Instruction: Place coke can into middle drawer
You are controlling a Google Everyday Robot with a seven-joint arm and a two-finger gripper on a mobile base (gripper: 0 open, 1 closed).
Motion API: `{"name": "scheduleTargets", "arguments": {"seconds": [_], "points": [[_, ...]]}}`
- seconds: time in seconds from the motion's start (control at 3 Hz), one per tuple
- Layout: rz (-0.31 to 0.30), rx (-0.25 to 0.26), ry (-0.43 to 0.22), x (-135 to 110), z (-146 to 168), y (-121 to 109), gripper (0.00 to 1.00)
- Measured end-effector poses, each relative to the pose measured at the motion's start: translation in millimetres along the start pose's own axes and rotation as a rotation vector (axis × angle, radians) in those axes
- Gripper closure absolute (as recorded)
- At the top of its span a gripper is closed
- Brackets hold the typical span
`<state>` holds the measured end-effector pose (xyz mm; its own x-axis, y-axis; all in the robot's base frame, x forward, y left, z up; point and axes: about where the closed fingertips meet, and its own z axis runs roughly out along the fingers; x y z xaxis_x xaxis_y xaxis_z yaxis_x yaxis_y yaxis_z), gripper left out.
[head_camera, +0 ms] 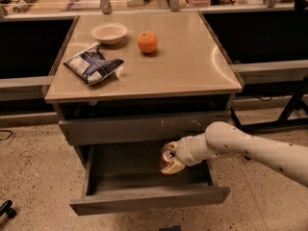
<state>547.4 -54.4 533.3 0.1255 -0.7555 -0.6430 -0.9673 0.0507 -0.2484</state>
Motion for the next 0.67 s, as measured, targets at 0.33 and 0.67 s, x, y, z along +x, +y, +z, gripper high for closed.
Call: {"name": "scheduleTargets", "arguments": {"seconds": [0.33, 0.67], "points": [[-0.010, -0.019, -0.002, 20, 26, 1, 1.00], [-0.005, -0.038, -0.002, 40, 51, 1, 1.00]]}}
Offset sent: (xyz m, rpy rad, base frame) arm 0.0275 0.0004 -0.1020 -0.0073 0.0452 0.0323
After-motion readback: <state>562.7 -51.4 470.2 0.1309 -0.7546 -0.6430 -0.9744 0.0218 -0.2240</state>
